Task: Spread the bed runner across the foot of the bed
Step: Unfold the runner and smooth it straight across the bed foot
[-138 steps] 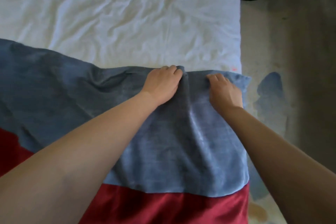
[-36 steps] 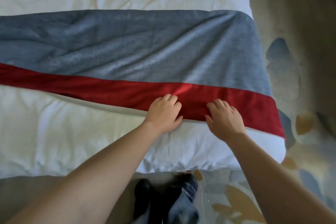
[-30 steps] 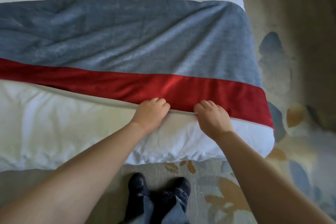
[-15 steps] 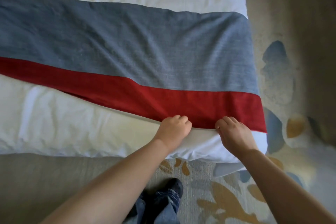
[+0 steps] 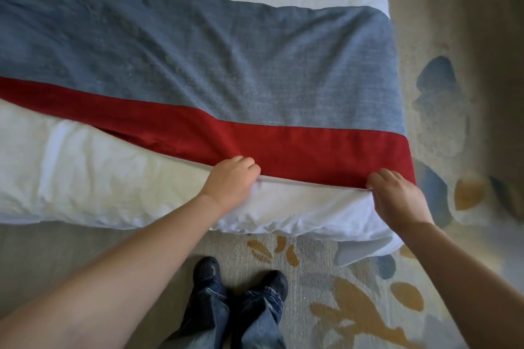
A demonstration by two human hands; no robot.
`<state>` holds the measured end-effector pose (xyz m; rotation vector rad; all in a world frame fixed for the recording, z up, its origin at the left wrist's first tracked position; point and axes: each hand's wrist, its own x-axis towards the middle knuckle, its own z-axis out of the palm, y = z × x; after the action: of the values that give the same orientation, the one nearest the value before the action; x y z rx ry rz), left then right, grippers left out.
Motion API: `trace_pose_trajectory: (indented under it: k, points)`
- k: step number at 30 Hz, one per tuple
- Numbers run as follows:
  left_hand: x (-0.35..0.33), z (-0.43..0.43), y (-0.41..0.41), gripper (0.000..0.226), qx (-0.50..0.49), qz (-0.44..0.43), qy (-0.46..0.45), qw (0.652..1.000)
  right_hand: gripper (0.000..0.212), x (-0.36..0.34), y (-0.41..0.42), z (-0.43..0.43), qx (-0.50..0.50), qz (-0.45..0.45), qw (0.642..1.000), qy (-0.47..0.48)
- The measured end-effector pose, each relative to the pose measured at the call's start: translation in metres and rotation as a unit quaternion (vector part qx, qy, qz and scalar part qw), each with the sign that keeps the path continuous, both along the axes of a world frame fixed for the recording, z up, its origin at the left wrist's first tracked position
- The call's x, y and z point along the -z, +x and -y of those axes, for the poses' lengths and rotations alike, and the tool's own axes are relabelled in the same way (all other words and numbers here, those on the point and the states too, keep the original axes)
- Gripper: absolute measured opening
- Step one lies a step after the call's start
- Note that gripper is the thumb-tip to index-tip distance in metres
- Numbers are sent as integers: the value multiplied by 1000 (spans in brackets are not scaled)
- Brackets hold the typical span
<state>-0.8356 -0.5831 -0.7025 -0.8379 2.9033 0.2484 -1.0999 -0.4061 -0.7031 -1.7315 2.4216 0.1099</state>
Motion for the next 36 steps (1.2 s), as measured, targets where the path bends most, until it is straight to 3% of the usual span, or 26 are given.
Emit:
trace_pose_trajectory:
  k: [5, 10, 14, 18, 23, 28, 36]
  points:
    - [-6, -24, -16, 28, 13, -1, 1, 1000, 17, 8, -11, -19, 45, 6, 999, 29]
    - [9, -48, -28, 20, 12, 32, 34, 999, 16, 4, -25, -38, 73, -10, 995, 73]
    - [12, -48, -22, 15, 14, 11, 28, 999, 12, -6, -16, -24, 37, 15, 996, 80]
    - [5, -36, 3, 12, 48, 21, -4, 999, 15, -10, 29, 13, -40, 81, 994, 56]
    - [1, 2, 49, 9, -24, 34, -41, 998, 16, -2, 124, 73, -128, 126, 983, 27]
    - [3, 13, 71, 8, -50, 50, -21, 997, 5, 14, 190, 110, -110, 104, 988, 11]
    - [5, -16, 86, 12, -24, 36, 5, 999, 6, 22, 200, 83, -108, 122, 987, 16]
